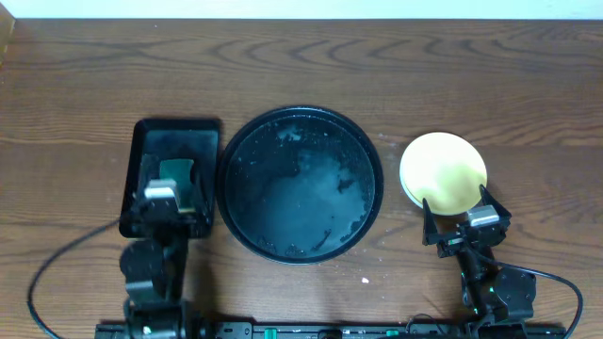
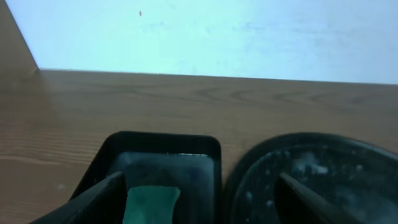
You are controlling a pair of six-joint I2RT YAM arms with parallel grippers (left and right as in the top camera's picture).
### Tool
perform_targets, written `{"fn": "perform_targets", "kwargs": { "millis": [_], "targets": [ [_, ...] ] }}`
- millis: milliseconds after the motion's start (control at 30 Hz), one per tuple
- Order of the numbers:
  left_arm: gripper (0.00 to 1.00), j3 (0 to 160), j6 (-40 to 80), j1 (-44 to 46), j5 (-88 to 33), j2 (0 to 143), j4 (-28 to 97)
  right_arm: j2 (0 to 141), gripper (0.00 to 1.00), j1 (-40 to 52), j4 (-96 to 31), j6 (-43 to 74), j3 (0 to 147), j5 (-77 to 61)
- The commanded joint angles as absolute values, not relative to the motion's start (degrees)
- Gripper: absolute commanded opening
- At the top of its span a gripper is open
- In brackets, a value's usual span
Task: Clean dirty plates on tray and stack at the side
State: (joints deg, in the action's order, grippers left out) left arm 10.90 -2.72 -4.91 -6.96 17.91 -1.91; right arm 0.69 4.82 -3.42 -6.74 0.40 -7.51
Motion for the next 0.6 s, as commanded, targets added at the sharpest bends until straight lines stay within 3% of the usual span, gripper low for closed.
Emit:
{"fn": "perform_targets", "kwargs": {
  "millis": [0, 567],
  "targets": [
    [0.76, 4.2, -7.1, -4.6, -5.7, 7.9, -2.3, 0.3, 0.99, 4.6, -3.6, -7.4, 0.3, -7.6],
    [0.76, 0.2, -7.0, -4.6, -3.2, 0.1, 3.8, 0.3, 0.99, 4.6, -3.6, -7.4, 0.3, -7.5]
  ]
}}
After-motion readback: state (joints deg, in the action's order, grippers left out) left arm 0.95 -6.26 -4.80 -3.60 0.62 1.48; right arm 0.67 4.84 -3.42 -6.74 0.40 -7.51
